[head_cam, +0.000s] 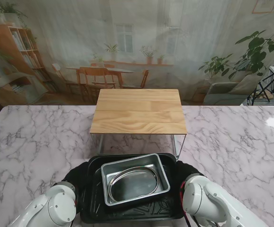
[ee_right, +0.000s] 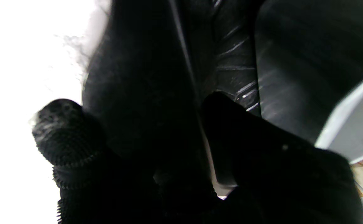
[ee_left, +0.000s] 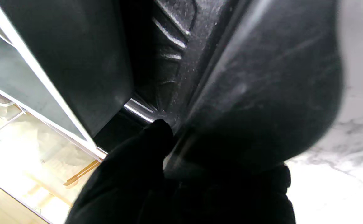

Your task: Stack the baking trays onto the shelf

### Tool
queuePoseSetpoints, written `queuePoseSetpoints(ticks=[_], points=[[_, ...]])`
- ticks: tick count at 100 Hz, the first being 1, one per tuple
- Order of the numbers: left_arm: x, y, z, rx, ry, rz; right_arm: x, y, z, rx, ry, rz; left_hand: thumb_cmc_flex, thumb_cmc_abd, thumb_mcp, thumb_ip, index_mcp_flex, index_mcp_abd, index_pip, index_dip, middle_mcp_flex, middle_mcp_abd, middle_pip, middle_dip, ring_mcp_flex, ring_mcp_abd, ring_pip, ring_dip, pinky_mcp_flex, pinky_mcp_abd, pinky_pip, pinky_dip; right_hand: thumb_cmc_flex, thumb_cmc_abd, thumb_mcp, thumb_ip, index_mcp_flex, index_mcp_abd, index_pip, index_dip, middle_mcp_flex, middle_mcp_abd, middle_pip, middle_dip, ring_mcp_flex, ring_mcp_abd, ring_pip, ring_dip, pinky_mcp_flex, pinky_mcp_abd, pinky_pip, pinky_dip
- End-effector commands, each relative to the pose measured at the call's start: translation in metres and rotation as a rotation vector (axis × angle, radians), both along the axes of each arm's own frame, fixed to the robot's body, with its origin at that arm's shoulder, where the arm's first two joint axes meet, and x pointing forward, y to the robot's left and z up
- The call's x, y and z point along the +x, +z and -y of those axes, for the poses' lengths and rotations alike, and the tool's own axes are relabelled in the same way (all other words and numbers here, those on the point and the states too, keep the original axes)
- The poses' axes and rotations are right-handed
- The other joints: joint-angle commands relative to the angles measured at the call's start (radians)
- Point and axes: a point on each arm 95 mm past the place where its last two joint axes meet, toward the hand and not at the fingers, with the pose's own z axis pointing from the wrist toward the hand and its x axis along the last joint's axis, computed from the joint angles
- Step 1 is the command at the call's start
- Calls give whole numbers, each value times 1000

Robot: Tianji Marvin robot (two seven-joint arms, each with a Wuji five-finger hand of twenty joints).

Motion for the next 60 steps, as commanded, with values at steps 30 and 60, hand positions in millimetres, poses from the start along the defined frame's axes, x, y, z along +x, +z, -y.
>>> queuePoseSetpoints(ticks=[30,60], points=[[-9,8,19,-175,-13,12,-21,-4,-21,134,31,-36,150,-16,151,-92,248,-168,453,299,126,-88,361,280,50,-49,135,119,56,-133,116,20,208,-33,289,-4,239,-231,36,-38,137,-8,31,10,112,-130,180,34,72,-120,152,57],[-10,24,22,-272,-15,29,-28,14,-21,209,48,-14,150,-16,178,-101,328,-160,541,372,188,-95,385,337,67,-33,162,132,72,-111,148,32,212,-53,309,-11,268,-230,37,-43,167,-6,30,15,113,-143,238,46,84,-144,193,80]])
